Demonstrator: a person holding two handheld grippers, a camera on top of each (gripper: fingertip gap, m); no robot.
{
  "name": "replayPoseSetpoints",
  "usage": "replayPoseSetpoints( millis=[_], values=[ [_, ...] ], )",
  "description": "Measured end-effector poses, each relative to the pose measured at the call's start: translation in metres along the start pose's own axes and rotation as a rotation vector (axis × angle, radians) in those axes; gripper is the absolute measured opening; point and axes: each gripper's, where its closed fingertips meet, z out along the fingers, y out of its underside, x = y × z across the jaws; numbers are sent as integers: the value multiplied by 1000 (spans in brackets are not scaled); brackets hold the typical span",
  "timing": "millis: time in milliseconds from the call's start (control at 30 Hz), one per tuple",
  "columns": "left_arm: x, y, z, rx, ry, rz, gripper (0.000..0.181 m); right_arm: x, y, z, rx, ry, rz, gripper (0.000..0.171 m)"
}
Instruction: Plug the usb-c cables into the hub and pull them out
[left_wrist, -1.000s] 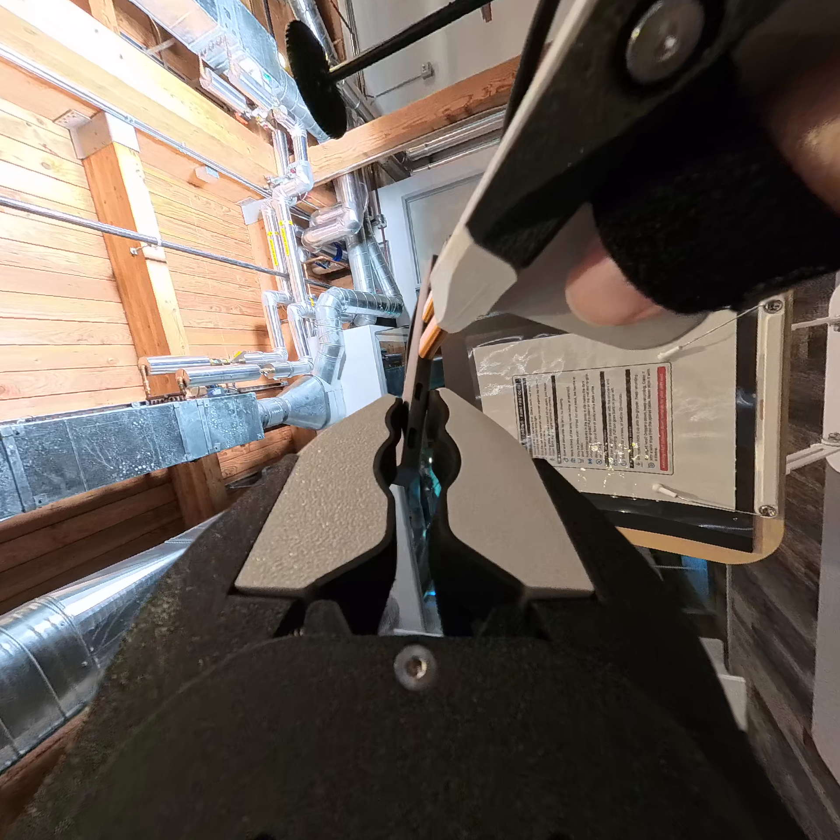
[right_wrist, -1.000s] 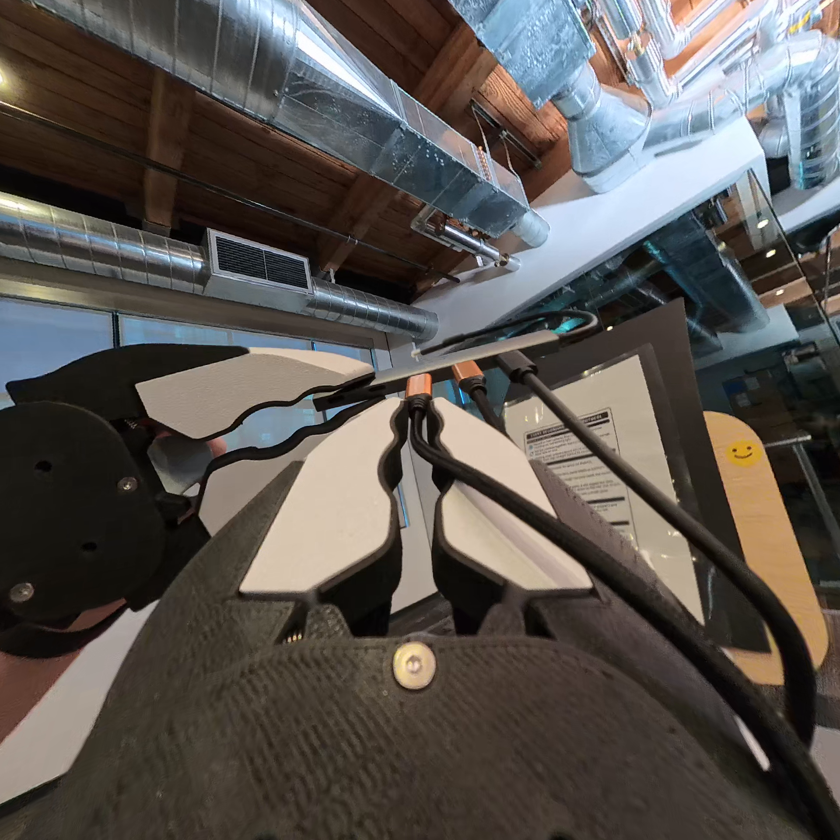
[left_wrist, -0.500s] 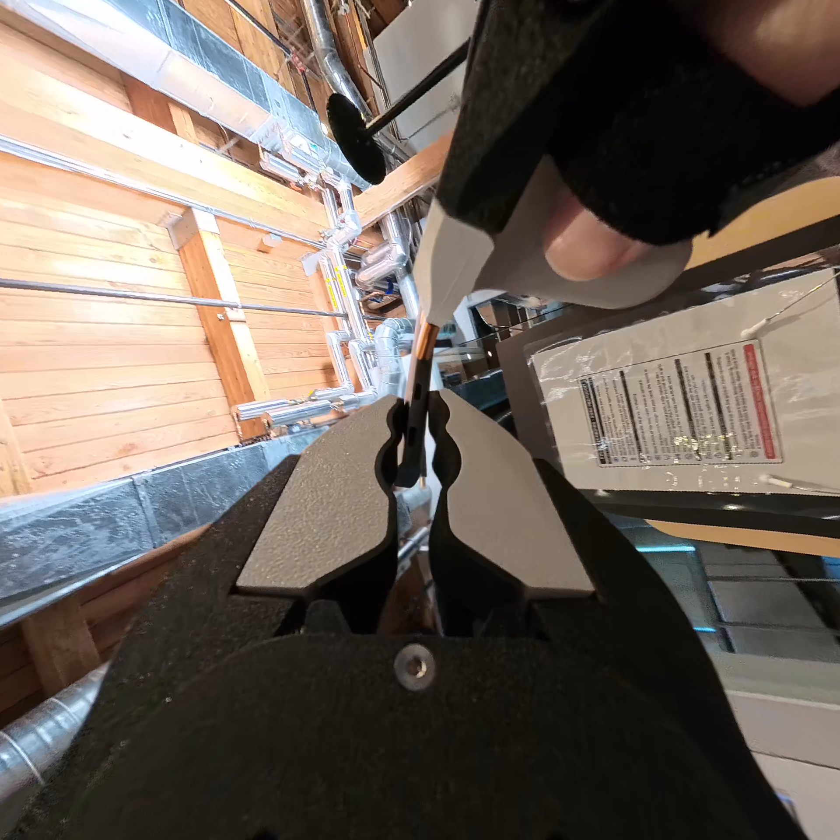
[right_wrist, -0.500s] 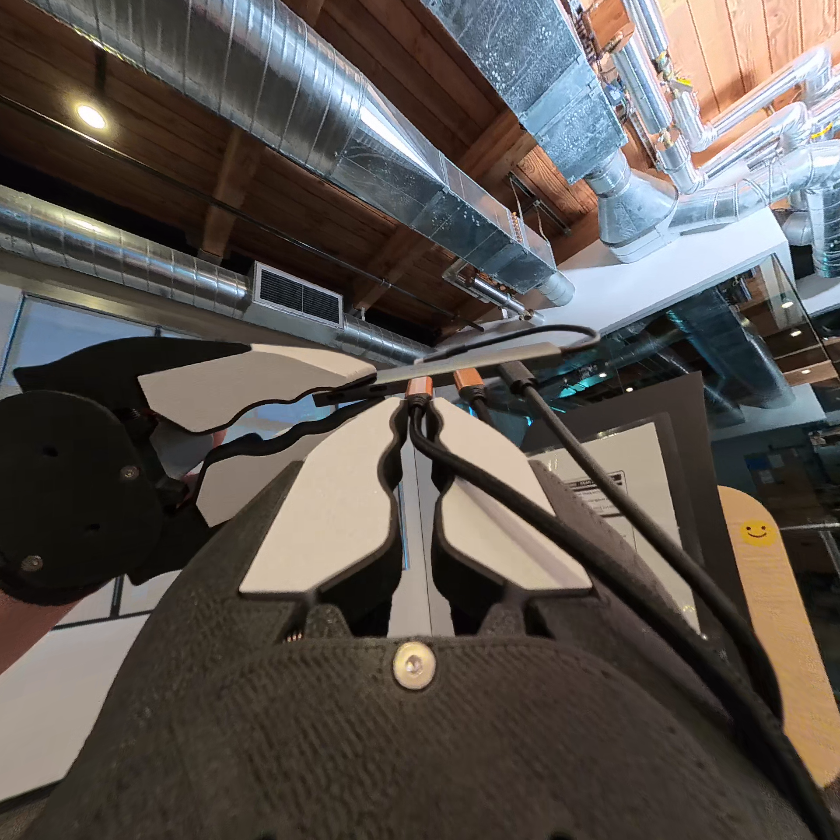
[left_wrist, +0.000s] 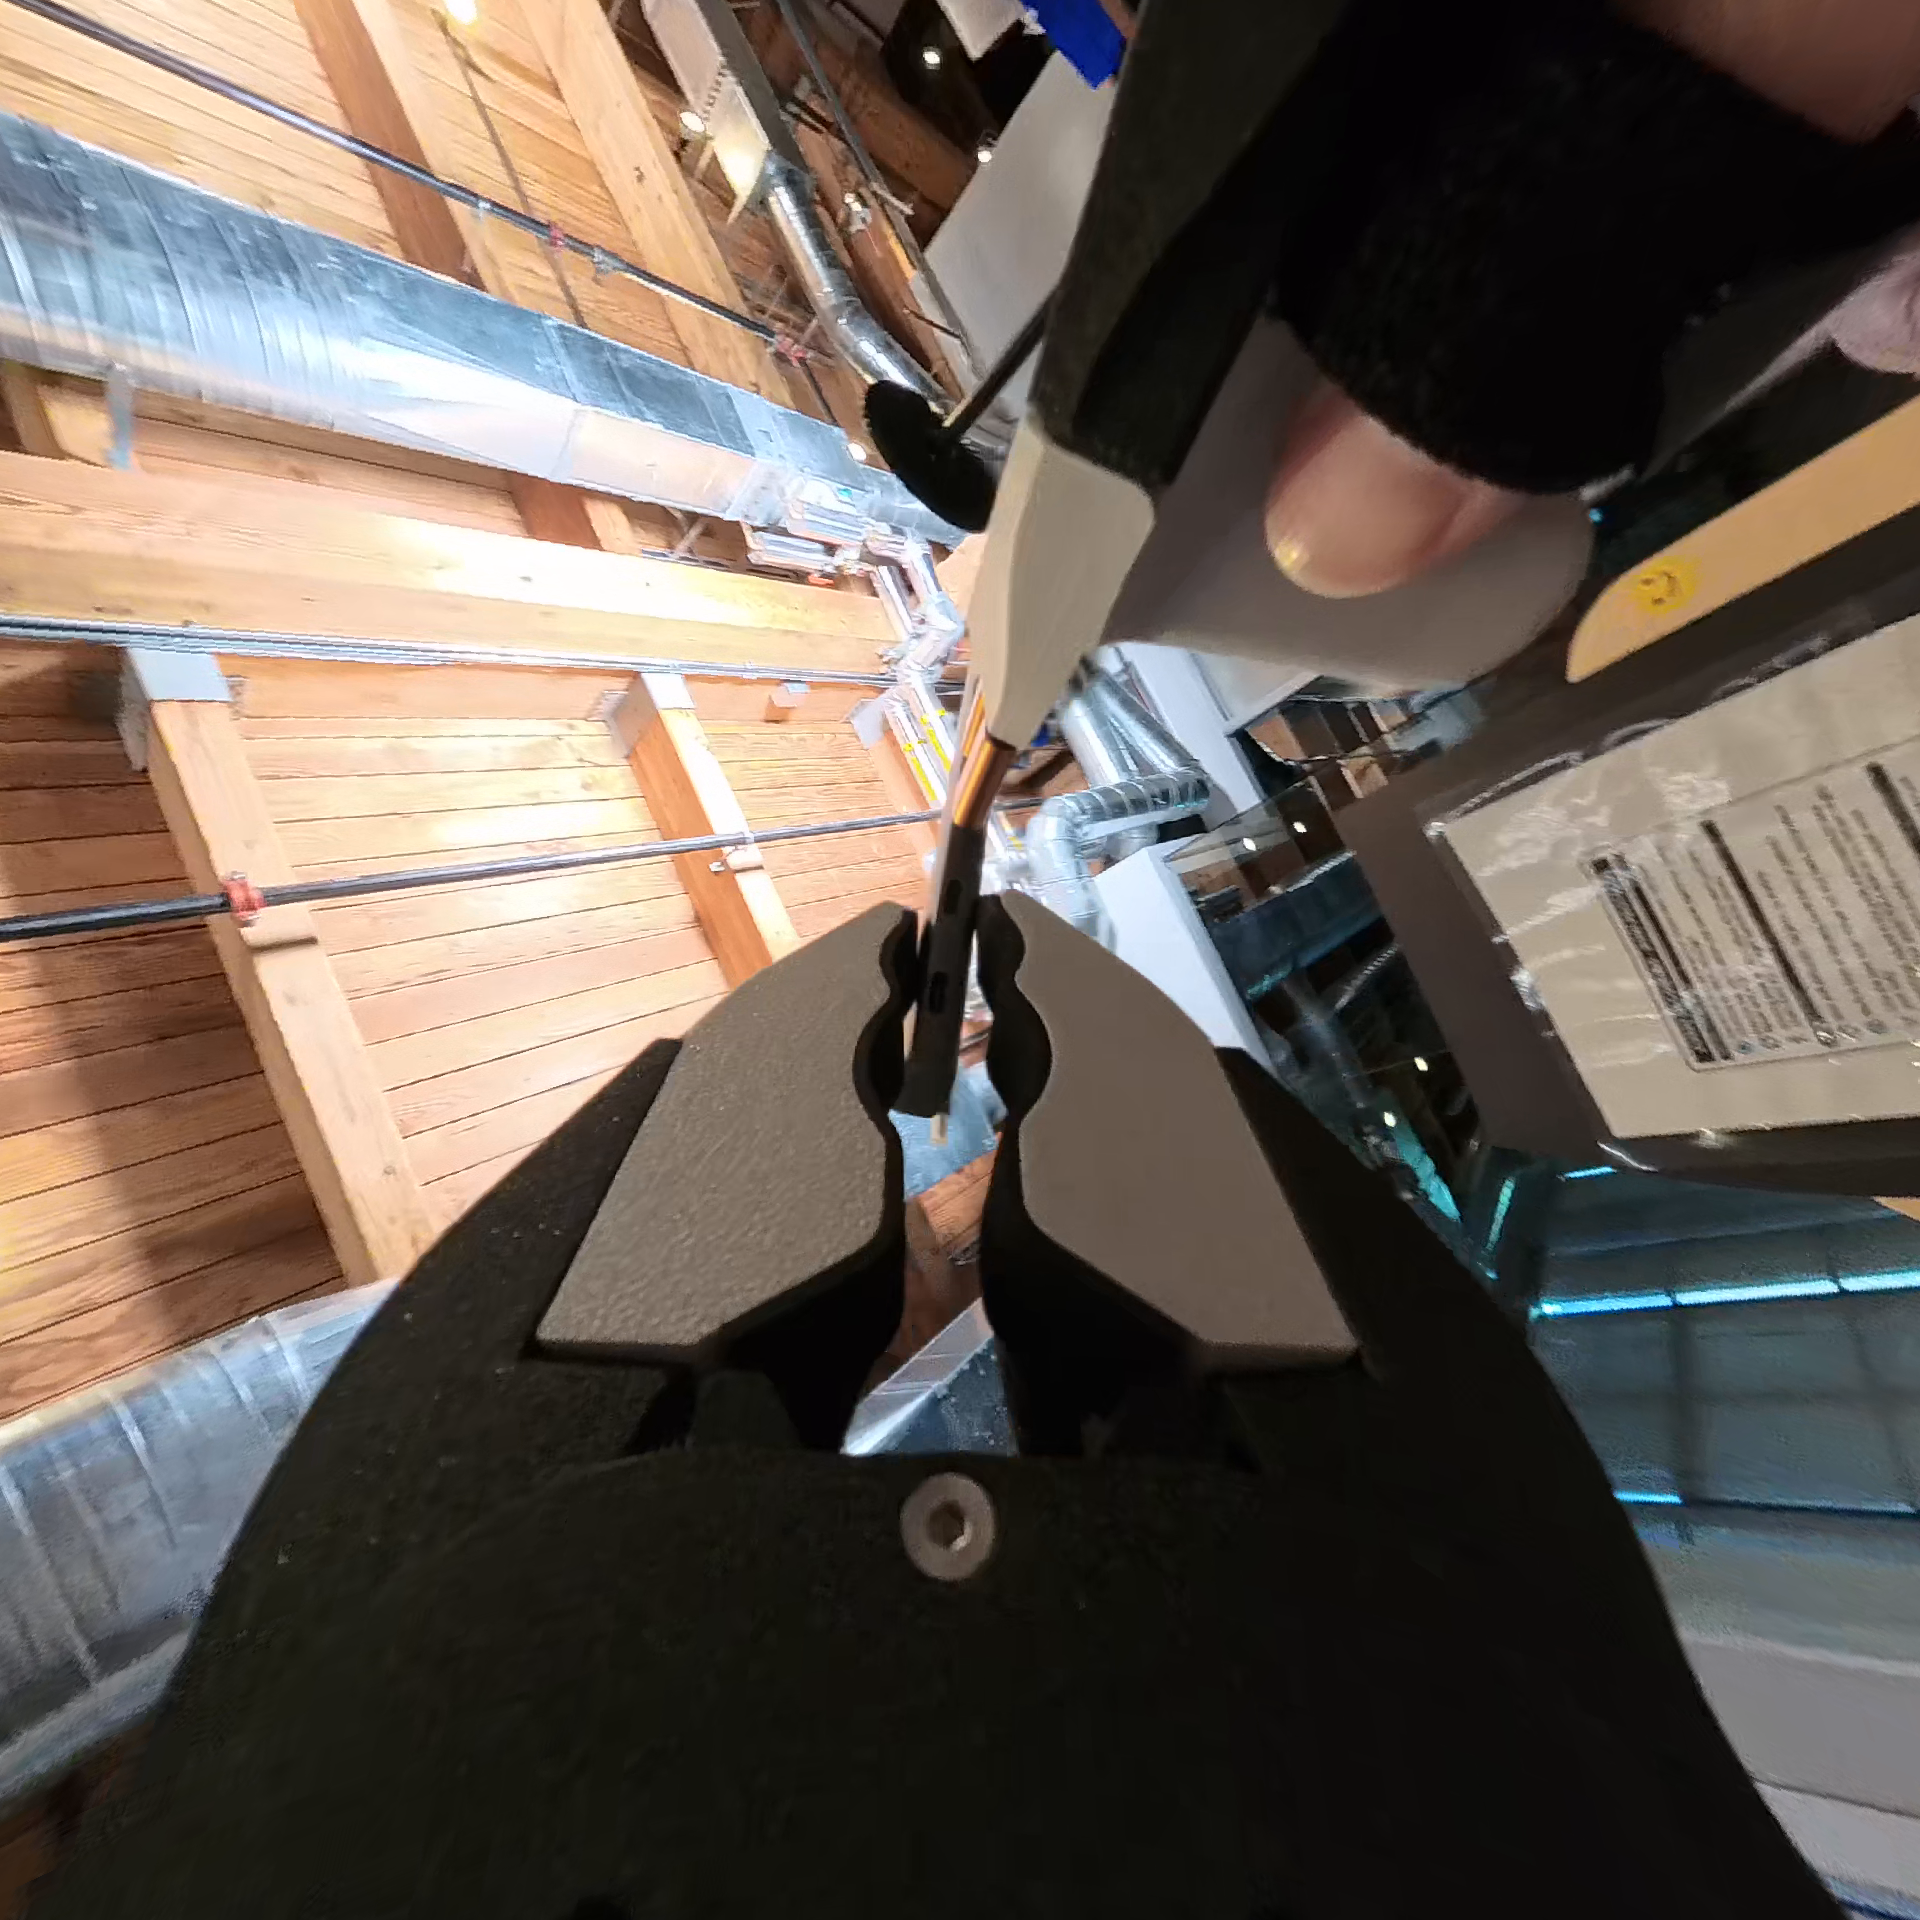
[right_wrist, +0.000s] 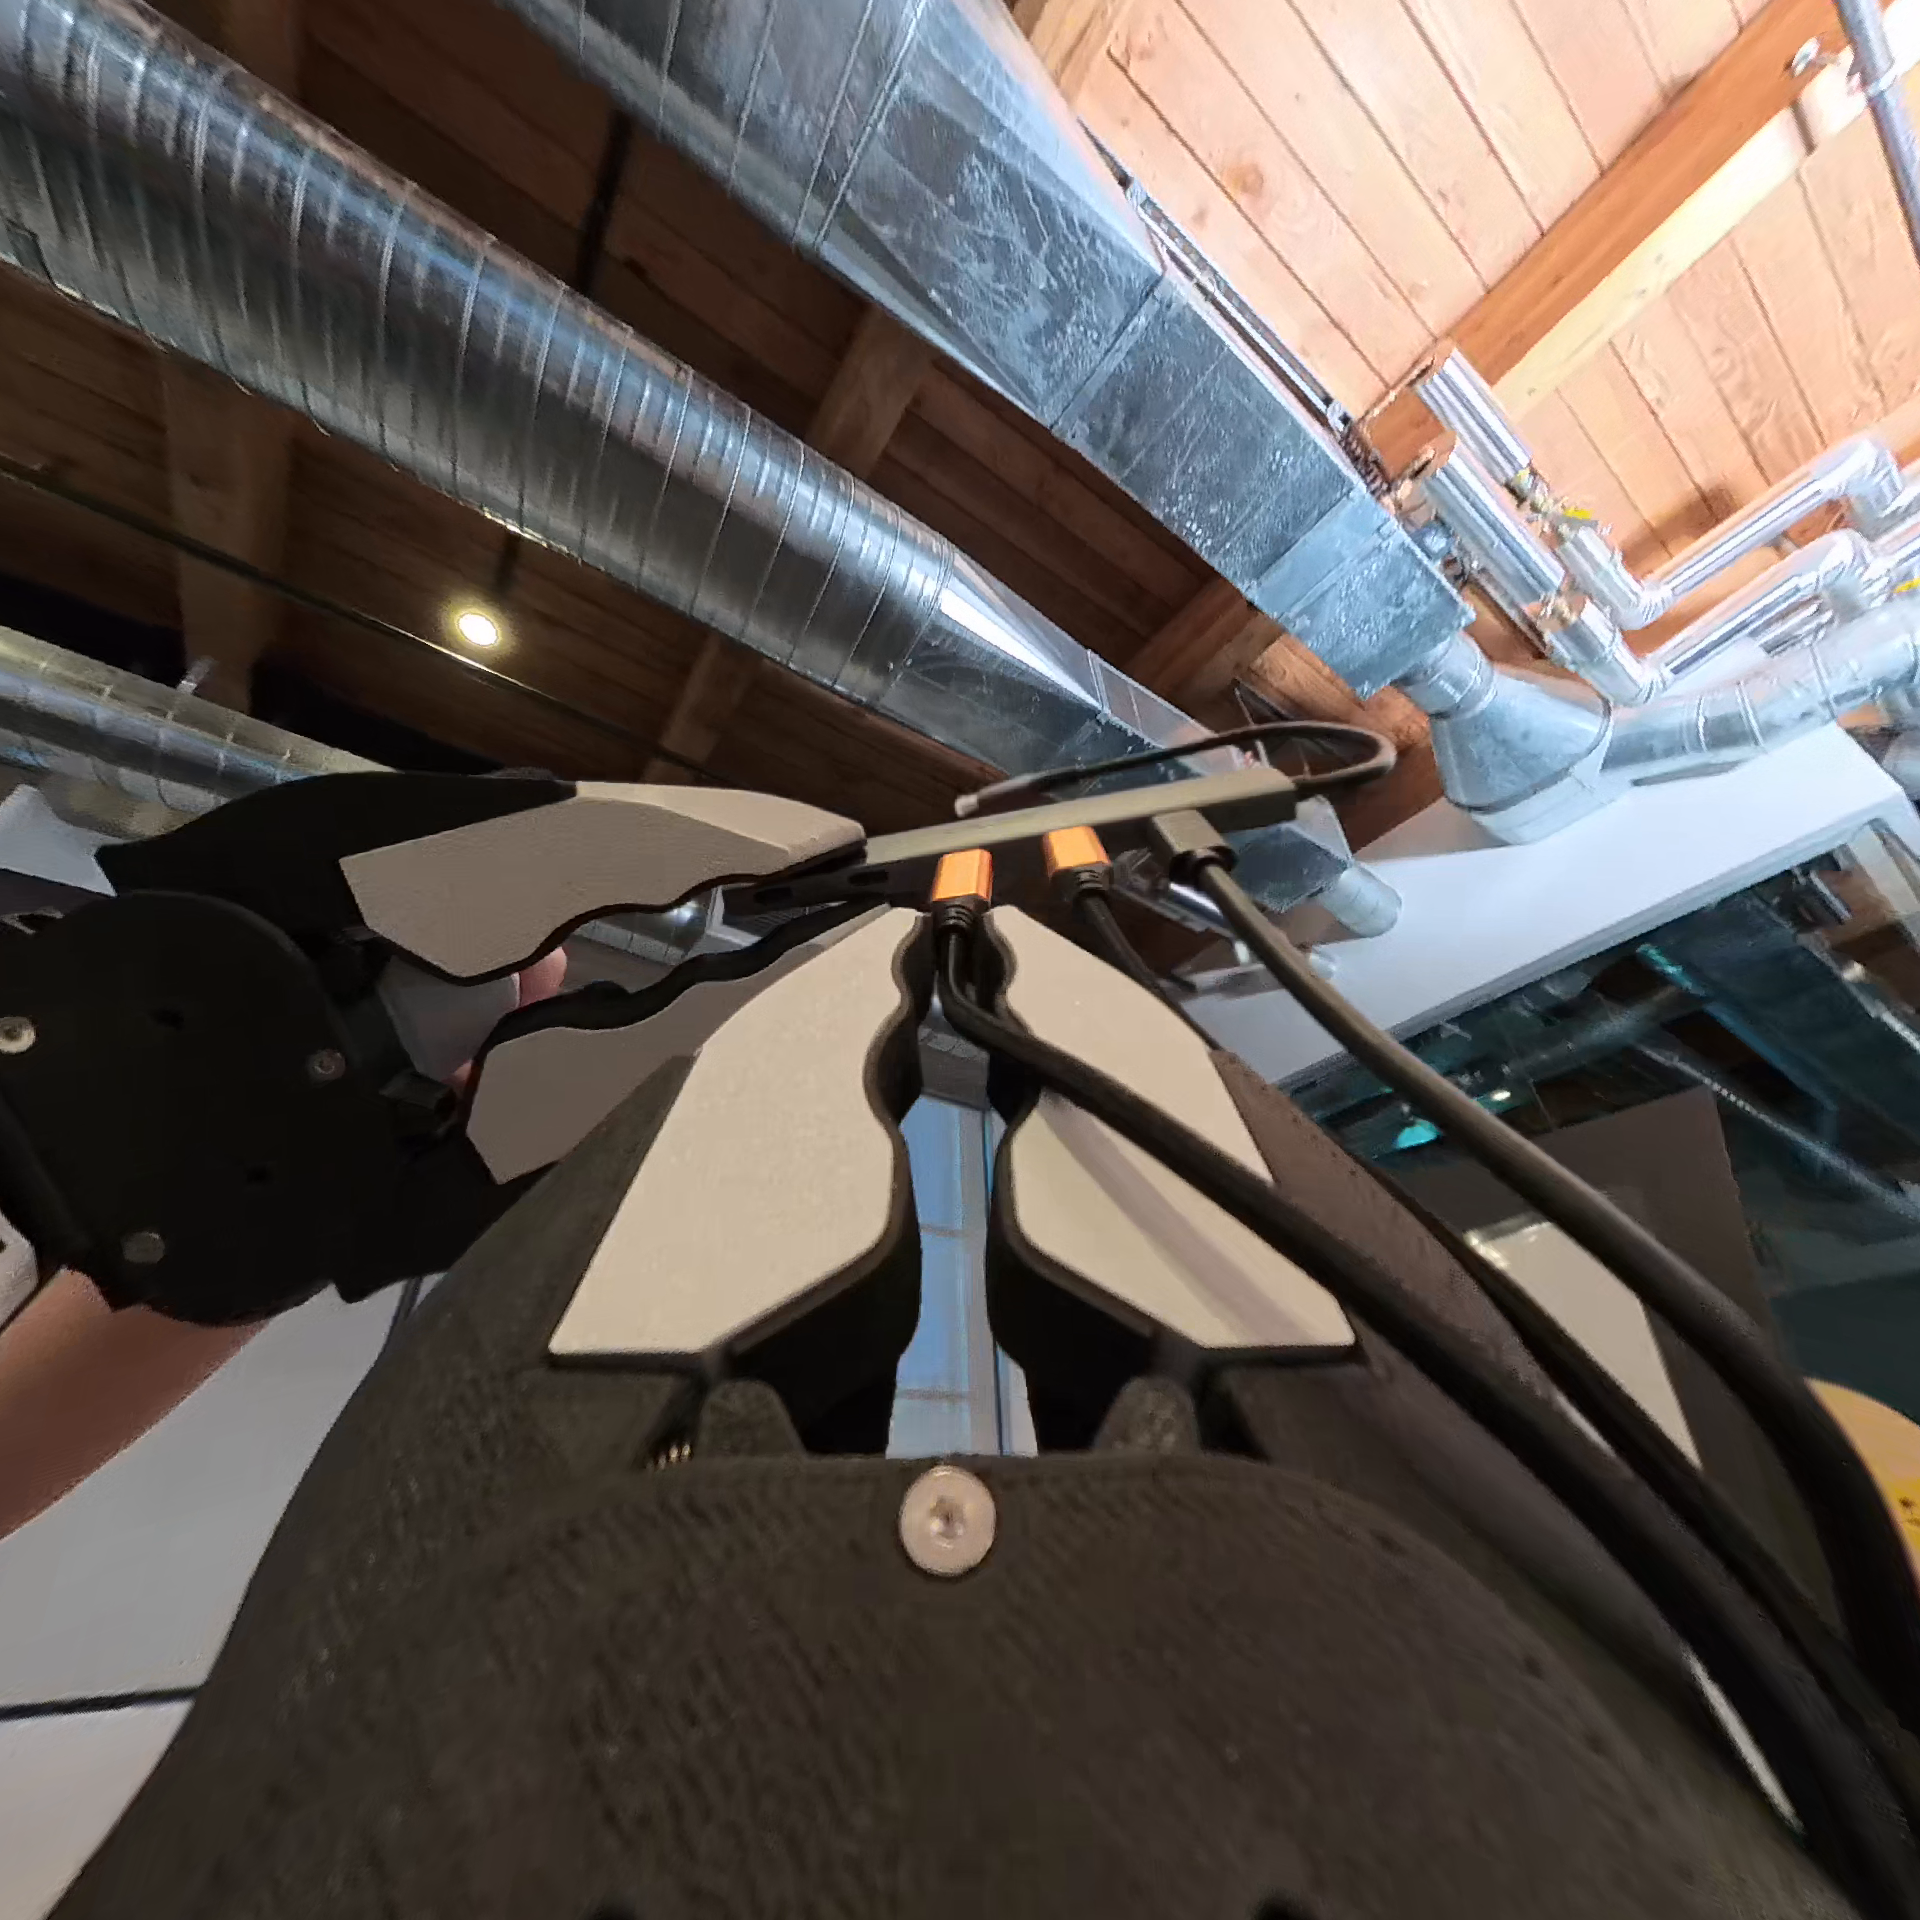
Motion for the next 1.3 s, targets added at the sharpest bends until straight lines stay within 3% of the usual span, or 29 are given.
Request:
replayPoseSetpoints(
  millis=[200,567,1300],
  values=[
    [-16,-3,1,-22,-99,-23,10,-4,-16,1,28,23,-47,7],
    [-4,12,10,-129,-82,-93,11,-5,-3,4,-62,48,-85,8],
    [8,18,8,-152,-45,-124,11,5,8,5,-126,118,-63,7]
  ],
)
